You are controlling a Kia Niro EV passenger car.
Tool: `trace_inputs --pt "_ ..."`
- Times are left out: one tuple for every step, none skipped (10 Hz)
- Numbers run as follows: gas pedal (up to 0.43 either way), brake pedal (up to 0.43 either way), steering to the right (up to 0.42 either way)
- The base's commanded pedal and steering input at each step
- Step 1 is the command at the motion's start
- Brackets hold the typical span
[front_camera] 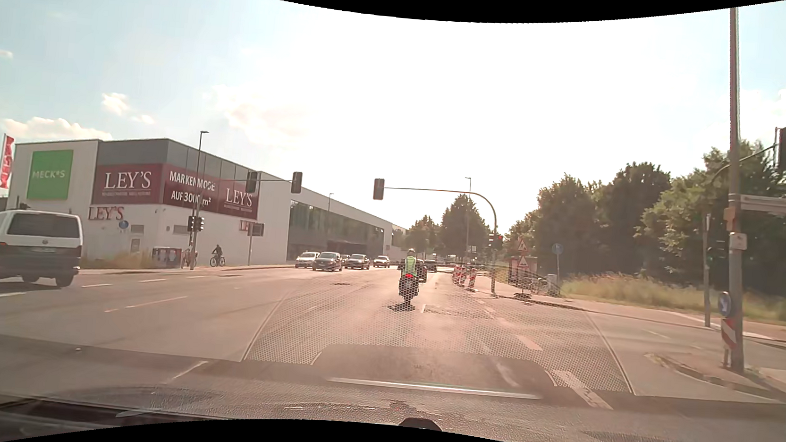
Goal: Follow the waypoints while adhering to traffic rules and regulations
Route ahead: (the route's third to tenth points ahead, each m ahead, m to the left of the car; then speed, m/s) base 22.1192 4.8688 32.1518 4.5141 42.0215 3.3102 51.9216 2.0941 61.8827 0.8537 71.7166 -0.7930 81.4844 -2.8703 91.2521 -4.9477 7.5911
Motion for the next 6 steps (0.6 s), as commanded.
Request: trace_inputs --pt "0.280 0.000 0.013" --pt "0.280 0.000 0.012" --pt "0.280 0.000 0.012" --pt "0.268 0.000 0.011" --pt "0.240 0.000 0.011" --pt "0.220 0.000 0.012"
